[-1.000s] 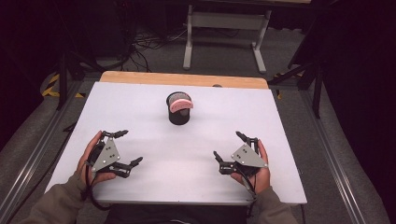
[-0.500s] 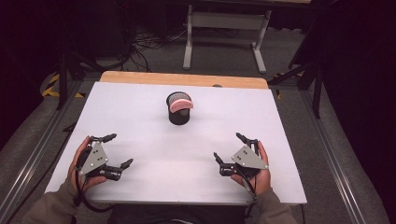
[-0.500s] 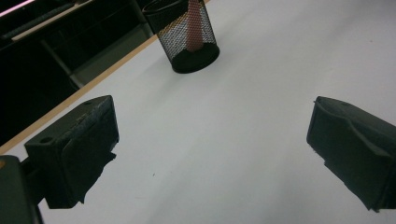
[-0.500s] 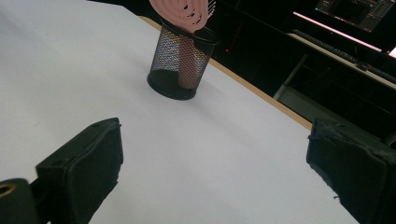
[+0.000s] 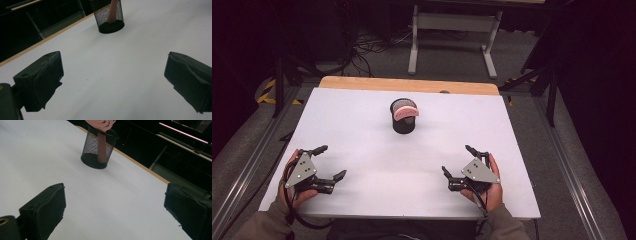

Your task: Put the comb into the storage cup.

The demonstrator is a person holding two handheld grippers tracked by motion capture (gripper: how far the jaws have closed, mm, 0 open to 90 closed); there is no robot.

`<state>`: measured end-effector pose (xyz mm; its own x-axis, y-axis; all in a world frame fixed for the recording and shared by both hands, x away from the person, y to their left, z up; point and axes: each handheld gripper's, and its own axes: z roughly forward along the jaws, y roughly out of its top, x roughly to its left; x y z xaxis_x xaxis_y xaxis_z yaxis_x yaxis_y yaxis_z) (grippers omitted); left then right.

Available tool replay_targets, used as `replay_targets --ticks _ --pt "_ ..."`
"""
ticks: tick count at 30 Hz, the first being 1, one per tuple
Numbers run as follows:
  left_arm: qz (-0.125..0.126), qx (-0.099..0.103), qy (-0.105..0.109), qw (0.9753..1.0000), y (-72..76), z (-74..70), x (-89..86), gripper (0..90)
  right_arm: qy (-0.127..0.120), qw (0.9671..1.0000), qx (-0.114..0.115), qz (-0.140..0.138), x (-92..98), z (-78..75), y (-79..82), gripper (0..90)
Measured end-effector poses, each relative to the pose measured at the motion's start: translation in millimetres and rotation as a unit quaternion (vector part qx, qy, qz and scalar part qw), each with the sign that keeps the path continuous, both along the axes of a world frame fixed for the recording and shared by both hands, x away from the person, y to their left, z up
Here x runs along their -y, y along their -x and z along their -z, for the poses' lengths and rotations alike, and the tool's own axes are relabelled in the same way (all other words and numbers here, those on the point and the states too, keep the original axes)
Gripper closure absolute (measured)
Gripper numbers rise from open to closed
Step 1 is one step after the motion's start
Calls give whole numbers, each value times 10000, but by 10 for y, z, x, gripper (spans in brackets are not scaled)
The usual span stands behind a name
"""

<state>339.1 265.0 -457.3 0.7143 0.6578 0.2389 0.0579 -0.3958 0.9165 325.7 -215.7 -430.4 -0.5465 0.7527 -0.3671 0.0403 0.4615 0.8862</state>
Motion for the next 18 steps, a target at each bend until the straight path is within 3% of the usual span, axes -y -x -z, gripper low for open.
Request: replay_targets --ticks 12,14,18 --pt "117 -32 -10 9999 8 16 23 35 -203 9998 -70 -26 41 11 -23 46" --pt "143 -32 -92 9998 12 25 26 35 -245 9997 -65 -23 43 1 -21 46" --pt "153 -23 -17 9999 29 18 10 37 -248 9997 -43 -13 29 -10 -13 46"
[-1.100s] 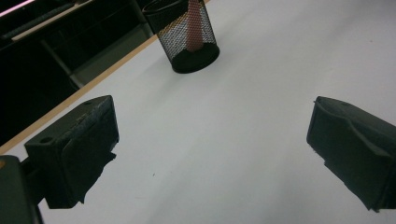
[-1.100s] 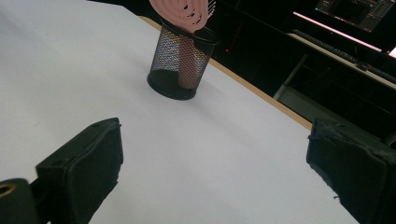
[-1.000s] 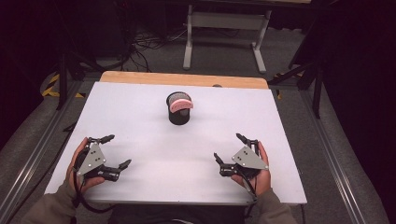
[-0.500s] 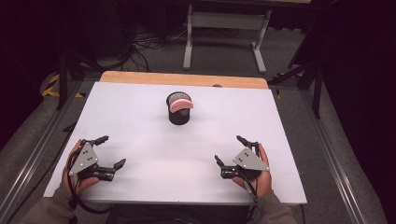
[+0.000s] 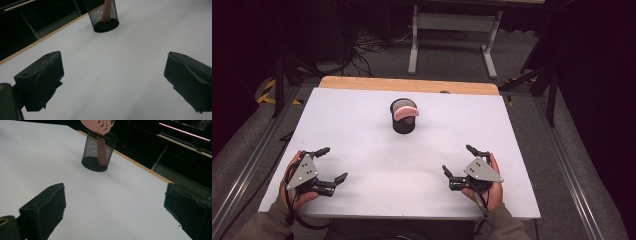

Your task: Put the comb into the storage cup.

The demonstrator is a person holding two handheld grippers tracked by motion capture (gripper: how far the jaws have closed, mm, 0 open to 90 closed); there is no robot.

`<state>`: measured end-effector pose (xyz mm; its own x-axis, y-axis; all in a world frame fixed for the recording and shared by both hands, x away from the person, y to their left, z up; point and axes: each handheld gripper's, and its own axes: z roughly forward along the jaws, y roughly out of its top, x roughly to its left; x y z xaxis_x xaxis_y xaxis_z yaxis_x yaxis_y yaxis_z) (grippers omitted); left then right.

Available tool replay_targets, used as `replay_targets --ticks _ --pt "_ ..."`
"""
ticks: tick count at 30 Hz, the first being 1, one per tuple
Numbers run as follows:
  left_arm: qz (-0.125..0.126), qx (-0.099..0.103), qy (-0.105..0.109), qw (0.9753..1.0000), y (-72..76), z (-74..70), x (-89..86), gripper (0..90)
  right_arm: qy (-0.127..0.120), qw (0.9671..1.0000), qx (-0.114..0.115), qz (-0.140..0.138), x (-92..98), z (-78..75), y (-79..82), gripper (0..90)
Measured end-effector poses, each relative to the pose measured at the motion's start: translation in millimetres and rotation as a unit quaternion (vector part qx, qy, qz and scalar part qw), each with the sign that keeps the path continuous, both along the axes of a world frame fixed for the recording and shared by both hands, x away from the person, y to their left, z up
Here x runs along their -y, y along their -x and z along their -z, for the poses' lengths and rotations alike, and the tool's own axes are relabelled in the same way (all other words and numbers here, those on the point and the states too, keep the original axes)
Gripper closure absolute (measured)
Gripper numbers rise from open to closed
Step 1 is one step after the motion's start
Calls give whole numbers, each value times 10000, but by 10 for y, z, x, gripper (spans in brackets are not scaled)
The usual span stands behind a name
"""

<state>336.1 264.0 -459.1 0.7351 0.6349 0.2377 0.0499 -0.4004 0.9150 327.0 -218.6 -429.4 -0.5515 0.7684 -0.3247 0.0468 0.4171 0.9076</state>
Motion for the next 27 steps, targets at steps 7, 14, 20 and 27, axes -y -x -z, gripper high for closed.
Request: replay_targets --ticks 7,14,20,27 --pt "33 2 -12 10000 -5 5 19 38 36 10000 -18 -34 -31 11 -5 46" --pt "25 -12 -11 10000 -10 4 31 39 11 10000 -22 -36 -21 10 -5 46" --pt "44 -29 -24 10000 -9 9 39 39 18 10000 -13 -60 -27 4 -5 46" --pt "60 -88 -10 9999 -32 25 50 39 22 10000 -52 -66 -19 23 -26 47"
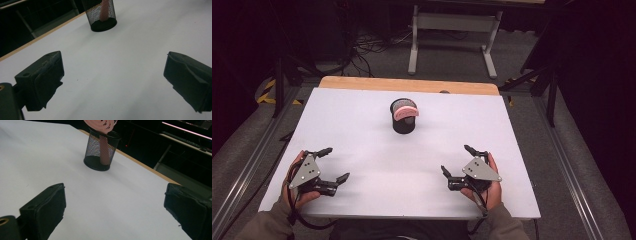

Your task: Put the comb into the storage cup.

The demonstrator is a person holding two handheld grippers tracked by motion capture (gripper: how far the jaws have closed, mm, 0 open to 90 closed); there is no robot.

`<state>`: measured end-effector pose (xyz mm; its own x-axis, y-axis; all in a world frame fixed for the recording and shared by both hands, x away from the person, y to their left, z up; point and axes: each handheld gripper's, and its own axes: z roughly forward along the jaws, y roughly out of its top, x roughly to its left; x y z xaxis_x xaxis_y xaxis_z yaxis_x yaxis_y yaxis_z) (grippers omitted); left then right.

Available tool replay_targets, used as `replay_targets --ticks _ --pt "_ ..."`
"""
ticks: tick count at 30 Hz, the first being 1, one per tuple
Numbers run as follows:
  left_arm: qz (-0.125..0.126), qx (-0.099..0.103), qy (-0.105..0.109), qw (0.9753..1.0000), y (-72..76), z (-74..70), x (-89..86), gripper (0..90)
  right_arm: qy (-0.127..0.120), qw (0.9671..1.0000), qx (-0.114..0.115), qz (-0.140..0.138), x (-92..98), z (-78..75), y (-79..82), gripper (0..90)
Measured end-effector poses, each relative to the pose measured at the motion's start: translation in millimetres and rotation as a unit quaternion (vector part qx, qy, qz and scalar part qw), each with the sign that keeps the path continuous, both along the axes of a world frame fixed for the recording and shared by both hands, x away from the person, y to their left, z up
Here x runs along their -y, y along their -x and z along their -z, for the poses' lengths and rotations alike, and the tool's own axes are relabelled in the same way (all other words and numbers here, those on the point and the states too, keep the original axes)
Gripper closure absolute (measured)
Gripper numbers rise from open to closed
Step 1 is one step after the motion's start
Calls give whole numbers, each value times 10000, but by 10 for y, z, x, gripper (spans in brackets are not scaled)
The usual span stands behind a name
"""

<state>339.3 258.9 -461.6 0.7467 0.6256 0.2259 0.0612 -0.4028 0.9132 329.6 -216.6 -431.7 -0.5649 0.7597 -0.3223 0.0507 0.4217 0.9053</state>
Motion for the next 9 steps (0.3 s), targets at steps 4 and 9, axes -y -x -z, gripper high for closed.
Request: replay_targets --ticks 4,9 --pt "4 11 -3 10000 7 -4 6 39 17 10000 12 -11 2 -2 5 48" --pt "6 8 -11 10000 3 -4 11 39 44 10000 16 -22 -2 -2 7 47"
